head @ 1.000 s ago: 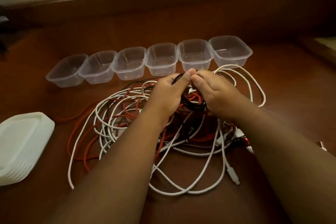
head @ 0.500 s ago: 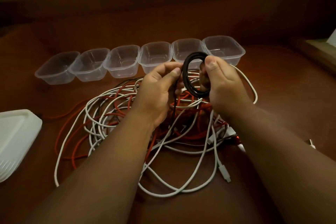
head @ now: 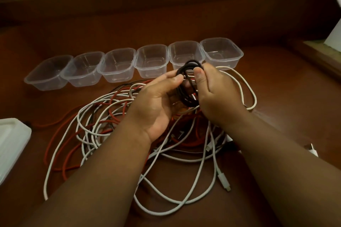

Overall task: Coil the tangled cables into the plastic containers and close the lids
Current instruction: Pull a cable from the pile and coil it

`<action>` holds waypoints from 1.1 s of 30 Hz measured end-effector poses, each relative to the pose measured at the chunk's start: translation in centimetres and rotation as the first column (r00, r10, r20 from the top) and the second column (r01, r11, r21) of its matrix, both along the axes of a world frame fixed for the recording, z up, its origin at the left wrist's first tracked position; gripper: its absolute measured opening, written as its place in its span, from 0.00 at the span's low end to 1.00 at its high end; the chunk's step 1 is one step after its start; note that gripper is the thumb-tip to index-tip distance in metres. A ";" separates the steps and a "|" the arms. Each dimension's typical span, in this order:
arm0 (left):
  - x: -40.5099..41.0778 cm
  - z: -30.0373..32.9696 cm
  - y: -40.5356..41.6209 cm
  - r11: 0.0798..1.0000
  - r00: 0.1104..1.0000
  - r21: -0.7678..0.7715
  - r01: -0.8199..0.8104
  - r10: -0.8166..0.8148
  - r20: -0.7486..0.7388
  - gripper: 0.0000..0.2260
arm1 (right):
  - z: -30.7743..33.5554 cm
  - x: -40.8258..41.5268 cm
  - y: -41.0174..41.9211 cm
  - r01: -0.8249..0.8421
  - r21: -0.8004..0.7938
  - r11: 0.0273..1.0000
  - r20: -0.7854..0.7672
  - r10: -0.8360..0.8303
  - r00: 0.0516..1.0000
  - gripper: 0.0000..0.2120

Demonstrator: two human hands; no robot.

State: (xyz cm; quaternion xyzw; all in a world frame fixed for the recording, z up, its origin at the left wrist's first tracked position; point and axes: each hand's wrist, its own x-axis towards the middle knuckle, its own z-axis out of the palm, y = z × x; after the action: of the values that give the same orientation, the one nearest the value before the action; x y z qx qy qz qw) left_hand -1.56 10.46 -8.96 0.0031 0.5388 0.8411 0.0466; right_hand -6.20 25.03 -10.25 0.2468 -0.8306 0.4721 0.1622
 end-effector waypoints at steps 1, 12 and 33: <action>0.0 -0.1 -0.1 0.998 0.999 0.043 0.038 -0.038 0.002 0.16 | -0.1 -0.1 0.0 0.000 0.035 0.999 -0.013 0.000 1.000 0.09; 0.1 0.2 1.1 0.963 0.982 -0.199 -0.181 0.166 -0.088 0.19 | -0.5 -0.6 0.6 0.034 0.166 0.986 -0.047 -0.026 0.999 0.12; 0.4 0.7 0.5 0.960 0.969 -0.174 -0.219 0.234 0.072 0.13 | -0.1 -0.3 0.8 0.093 0.199 0.975 -0.086 -0.078 0.993 0.14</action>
State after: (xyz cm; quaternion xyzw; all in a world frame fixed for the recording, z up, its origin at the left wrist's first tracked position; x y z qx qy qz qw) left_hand -1.21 10.96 -8.30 -0.1013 0.6005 0.7928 -0.0254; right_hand -6.53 25.81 -10.40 0.2441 -0.8774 0.3675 0.1883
